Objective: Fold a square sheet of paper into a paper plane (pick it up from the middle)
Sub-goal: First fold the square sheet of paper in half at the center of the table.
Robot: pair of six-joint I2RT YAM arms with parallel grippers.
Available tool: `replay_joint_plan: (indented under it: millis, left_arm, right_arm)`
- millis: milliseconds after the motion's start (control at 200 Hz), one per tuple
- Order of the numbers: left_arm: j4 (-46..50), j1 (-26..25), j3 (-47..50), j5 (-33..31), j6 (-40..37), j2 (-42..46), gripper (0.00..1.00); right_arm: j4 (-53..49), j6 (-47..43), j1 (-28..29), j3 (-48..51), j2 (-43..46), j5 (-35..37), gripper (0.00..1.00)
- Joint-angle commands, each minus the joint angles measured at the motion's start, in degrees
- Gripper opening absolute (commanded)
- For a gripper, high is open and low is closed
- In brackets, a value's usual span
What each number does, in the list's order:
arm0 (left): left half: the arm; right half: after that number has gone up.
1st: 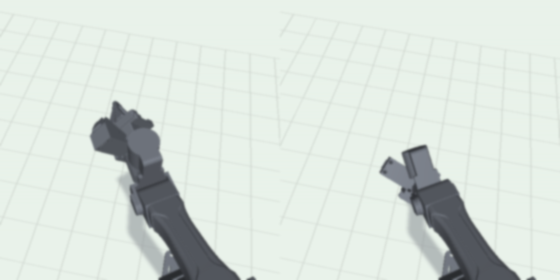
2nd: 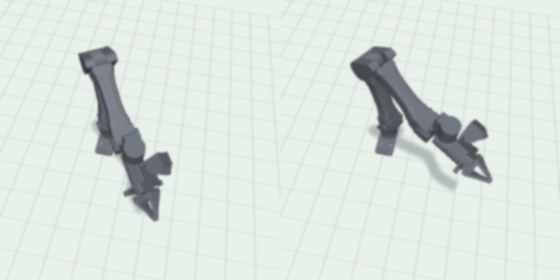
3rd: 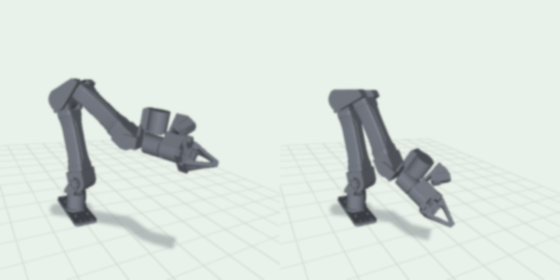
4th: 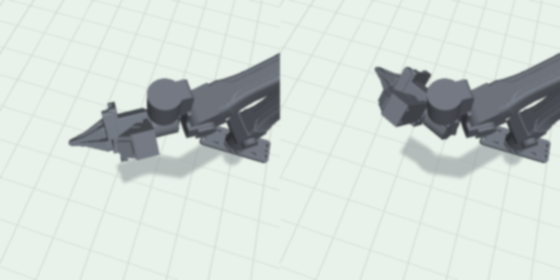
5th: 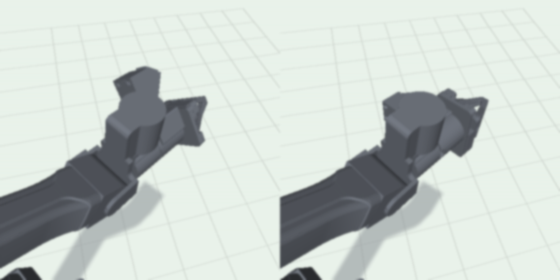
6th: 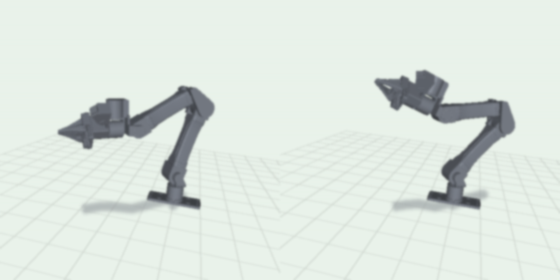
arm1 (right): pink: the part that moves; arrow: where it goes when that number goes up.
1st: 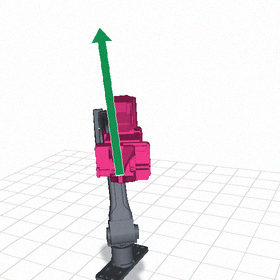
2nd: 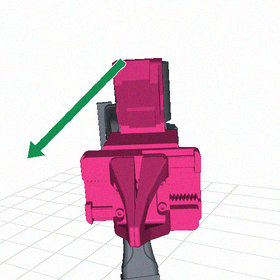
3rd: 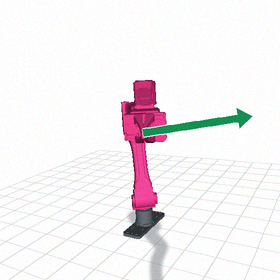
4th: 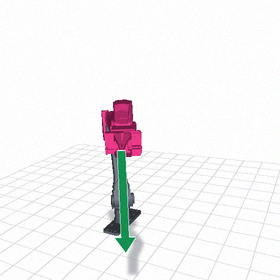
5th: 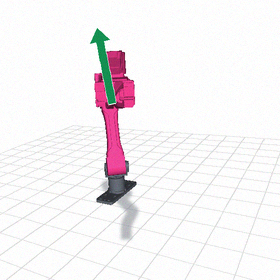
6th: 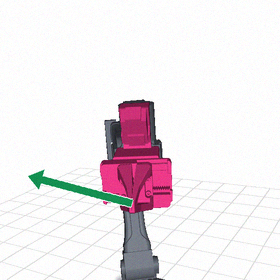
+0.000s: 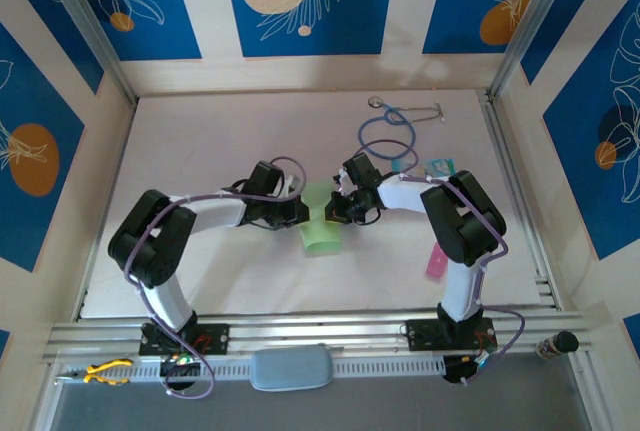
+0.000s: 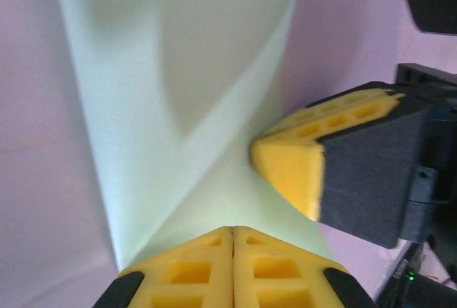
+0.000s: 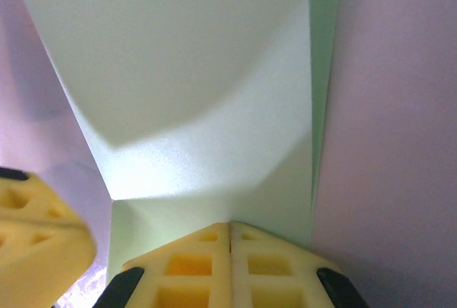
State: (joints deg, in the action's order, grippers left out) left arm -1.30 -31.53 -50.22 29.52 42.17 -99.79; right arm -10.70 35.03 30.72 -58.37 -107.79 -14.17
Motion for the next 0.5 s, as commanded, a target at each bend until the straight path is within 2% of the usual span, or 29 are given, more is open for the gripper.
replay_joint_plan:
  millis: [0,255,495]
  left_arm:
    - [1.0,-0.6,-0.8,3.7,1.6,0.5,0.09]
    - [-2.2,-1.0,2.7,4.4,2.4,-2.4,0.09]
    - [0.8,-0.9,6.8,-0.5,-0.7,-3.7,0.07]
  right_arm:
    - [-4.9,0.4,0.5,2.5,-1.5,4.8,0.0]
    - [-5.0,0.4,0.5,2.7,-1.6,4.9,0.0]
    - [-4.3,0.7,0.5,3.5,-1.6,4.9,0.0]
